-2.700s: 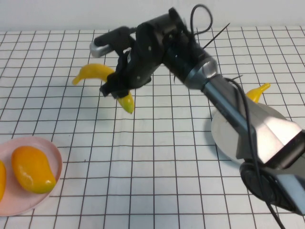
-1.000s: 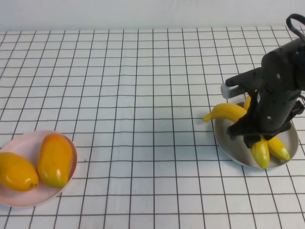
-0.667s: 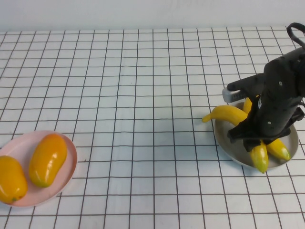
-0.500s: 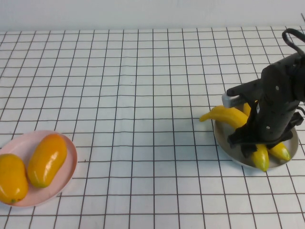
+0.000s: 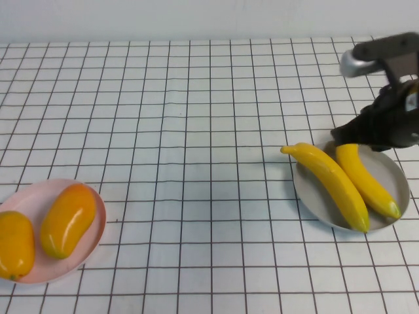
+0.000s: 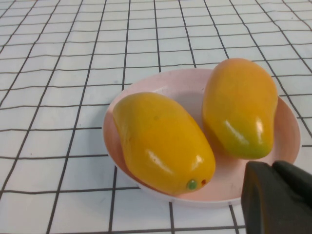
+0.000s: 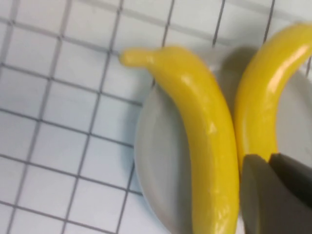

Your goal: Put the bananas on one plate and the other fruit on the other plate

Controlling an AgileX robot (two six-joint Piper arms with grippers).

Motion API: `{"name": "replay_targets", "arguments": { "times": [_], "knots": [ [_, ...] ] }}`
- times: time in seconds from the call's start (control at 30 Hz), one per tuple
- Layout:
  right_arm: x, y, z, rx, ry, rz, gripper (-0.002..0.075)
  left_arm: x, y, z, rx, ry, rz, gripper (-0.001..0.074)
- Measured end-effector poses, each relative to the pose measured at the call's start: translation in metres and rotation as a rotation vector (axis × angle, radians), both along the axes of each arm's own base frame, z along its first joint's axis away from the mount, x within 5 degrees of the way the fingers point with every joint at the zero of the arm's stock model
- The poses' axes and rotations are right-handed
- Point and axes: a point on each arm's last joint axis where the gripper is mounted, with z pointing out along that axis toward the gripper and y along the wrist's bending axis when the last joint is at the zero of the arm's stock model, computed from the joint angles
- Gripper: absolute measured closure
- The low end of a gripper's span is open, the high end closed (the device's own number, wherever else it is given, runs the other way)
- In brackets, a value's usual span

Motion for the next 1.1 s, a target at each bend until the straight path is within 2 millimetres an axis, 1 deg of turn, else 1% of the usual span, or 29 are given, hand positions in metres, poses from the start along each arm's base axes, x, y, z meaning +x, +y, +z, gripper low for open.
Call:
{"name": "replay_targets", "arguments": {
  "times": [0.07, 0.17, 0.27, 0.37, 0.4, 0.5, 0.57, 0.7, 0.77, 0.83, 0.93, 1.1],
  "knots": [
    [-0.023, -0.006, 0.023, 0.056, -0.120, 0.020, 0.0729, 0.000, 0.000, 0.000, 0.000, 0.000, 0.000, 0.0738],
    [-0.063, -0.011, 0.046, 0.135, -0.274, 0.072, 0.0736, 0.000, 0.000, 0.000, 0.000, 0.000, 0.000, 0.0738],
    [-0.098, -0.017, 0.057, 0.206, -0.390, 0.123, 0.0739, 0.000, 0.000, 0.000, 0.000, 0.000, 0.000, 0.0738],
    [-0.127, -0.026, 0.057, 0.246, -0.457, 0.155, 0.0740, 0.000, 0.000, 0.000, 0.000, 0.000, 0.000, 0.0738],
    [-0.134, -0.029, 0.057, 0.255, -0.471, 0.161, 0.0740, 0.000, 0.000, 0.000, 0.000, 0.000, 0.000, 0.0738],
    [-0.156, -0.041, 0.055, 0.278, -0.500, 0.159, 0.0740, 0.000, 0.000, 0.000, 0.000, 0.000, 0.000, 0.0738],
    [-0.170, -0.050, 0.051, 0.283, -0.485, 0.149, 0.0740, 0.000, 0.000, 0.000, 0.000, 0.000, 0.000, 0.0738],
    [-0.195, -0.065, 0.033, 0.244, -0.386, 0.124, 0.0740, 0.000, 0.000, 0.000, 0.000, 0.000, 0.000, 0.0738],
    [-0.206, -0.072, 0.025, 0.240, -0.381, 0.120, 0.0740, 0.000, 0.000, 0.000, 0.000, 0.000, 0.000, 0.0738],
    [-0.219, -0.081, 0.021, 0.245, -0.425, 0.120, 0.0740, 0.000, 0.000, 0.000, 0.000, 0.000, 0.000, 0.0738],
    [-0.235, -0.092, 0.013, 0.256, -0.540, 0.126, 0.0740, 0.000, 0.000, 0.000, 0.000, 0.000, 0.000, 0.0738],
    [-0.249, -0.104, -0.017, 0.261, -0.671, 0.119, 0.0740, 0.000, 0.000, 0.000, 0.000, 0.000, 0.000, 0.0738]
  ]
}}
